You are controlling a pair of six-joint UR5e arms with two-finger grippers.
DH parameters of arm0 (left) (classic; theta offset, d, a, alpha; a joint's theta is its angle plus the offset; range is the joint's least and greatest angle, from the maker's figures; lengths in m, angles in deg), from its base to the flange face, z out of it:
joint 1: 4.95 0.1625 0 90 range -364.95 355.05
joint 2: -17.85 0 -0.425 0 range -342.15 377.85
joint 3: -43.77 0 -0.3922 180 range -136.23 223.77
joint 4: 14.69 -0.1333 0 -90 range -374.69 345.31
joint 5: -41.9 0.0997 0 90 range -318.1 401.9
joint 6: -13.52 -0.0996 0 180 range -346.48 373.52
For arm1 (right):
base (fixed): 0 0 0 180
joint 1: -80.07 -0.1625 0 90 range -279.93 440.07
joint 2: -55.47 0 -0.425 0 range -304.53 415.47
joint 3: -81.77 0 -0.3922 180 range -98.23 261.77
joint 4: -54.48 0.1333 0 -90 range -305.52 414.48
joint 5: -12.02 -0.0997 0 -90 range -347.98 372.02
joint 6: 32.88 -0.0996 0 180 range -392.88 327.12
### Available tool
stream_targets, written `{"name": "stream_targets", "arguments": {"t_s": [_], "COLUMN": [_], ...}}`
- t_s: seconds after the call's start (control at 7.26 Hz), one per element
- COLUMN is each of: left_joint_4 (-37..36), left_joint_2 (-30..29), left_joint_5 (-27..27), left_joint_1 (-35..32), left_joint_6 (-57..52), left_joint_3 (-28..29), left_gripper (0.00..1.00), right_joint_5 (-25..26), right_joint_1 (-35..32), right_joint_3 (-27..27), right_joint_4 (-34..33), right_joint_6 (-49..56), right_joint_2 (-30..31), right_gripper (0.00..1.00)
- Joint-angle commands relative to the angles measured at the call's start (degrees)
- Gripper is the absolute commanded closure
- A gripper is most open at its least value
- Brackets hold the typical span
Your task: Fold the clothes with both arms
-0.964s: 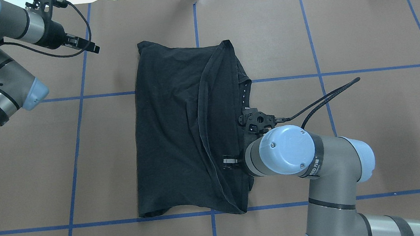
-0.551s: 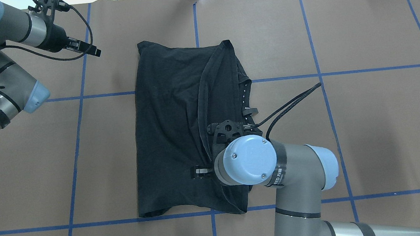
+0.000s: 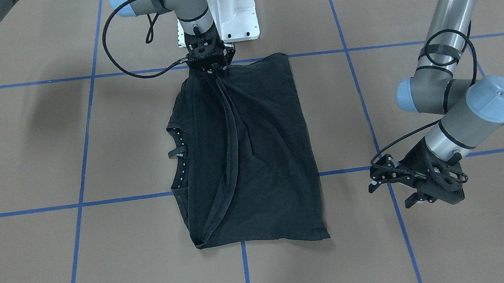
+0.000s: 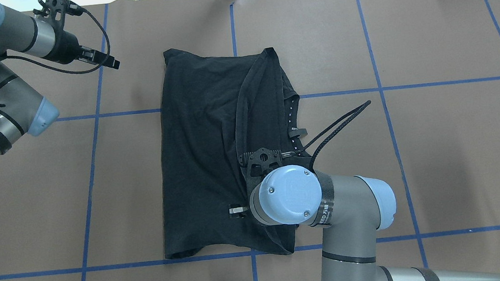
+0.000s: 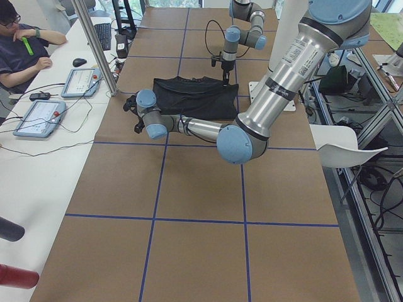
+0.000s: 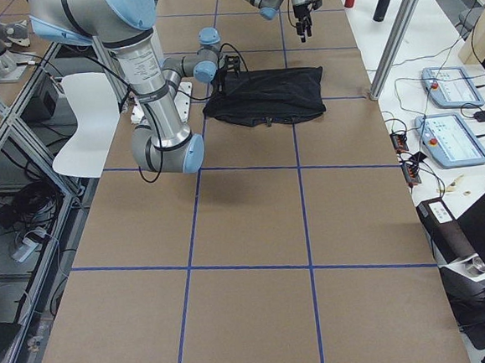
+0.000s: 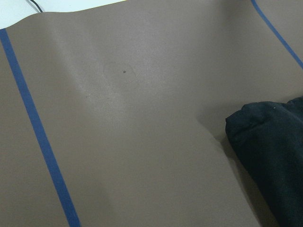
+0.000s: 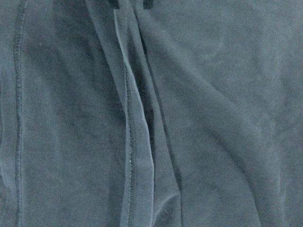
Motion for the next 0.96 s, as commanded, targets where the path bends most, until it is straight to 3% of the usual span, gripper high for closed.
{"name": "stream_targets", "arguments": {"t_s": [0.0, 0.14, 0.41, 0.83], "left_joint_4": [0.0, 0.0, 0.0, 0.0], "left_joint_2": [0.01, 0.01, 0.01, 0.01], "left_joint_5": [0.0, 0.0, 0.09, 0.09], "left_joint_1": [0.0, 0.0, 0.0, 0.0], "left_joint_6": [0.07, 0.07, 0.07, -0.02], "left_joint_3": [0.04, 0.04, 0.04, 0.12], "left_gripper": [0.0, 0.0, 0.0, 0.0], "right_joint_5": [0.02, -0.24, -2.96, -1.22], "right_joint_1": [-0.1, -0.45, -2.03, 0.59], "right_joint_3": [0.01, -0.42, -1.74, -0.08], "right_joint_4": [-0.01, -0.36, -3.42, -3.44], "right_joint_6": [1.1, 1.1, 1.1, 1.1], "right_joint_2": [0.18, 0.18, 0.01, 0.01], "right_gripper": [0.57, 0.43, 0.42, 0.46]}}
